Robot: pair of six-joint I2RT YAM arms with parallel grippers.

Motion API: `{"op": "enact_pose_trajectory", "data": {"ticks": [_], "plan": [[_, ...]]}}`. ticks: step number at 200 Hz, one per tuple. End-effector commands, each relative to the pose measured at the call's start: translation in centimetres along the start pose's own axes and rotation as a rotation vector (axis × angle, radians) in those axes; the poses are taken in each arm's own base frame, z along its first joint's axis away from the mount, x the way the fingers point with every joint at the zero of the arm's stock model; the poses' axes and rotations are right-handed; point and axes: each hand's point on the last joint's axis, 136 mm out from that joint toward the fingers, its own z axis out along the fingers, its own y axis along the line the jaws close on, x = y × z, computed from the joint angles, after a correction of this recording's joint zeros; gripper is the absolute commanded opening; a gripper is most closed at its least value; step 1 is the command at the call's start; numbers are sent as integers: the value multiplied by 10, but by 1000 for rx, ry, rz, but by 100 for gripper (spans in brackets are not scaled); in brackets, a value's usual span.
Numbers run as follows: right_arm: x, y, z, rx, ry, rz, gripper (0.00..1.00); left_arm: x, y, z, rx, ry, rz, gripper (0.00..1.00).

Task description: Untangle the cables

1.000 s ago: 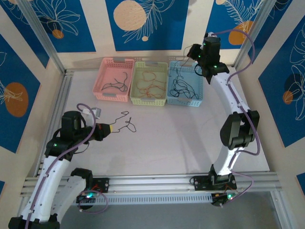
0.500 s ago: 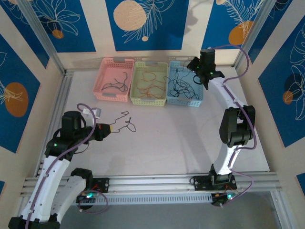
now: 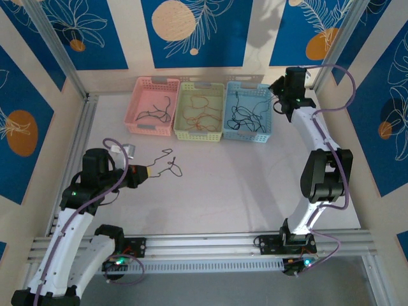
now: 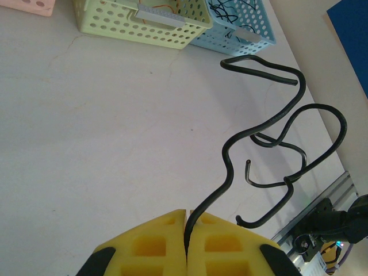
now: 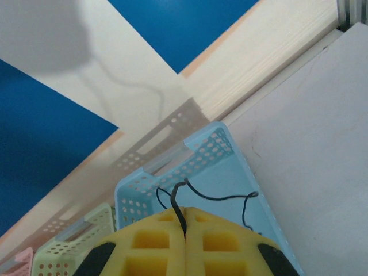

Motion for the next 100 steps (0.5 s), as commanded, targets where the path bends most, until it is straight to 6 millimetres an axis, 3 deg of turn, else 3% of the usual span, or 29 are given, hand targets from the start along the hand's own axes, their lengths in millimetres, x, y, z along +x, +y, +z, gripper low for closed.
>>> {"op": "enact_pose_trajectory", "data": {"ticks": [1, 46, 100], "plan": [[19, 6, 8, -30, 60, -5, 0, -1, -4, 1, 25, -6, 29, 0], [51, 28, 20, -57, 140, -91, 2, -1, -4, 0, 24, -8, 29, 0], [59, 33, 20, -44, 194, -157, 47, 0, -4, 2, 26, -2, 25, 0]]}}
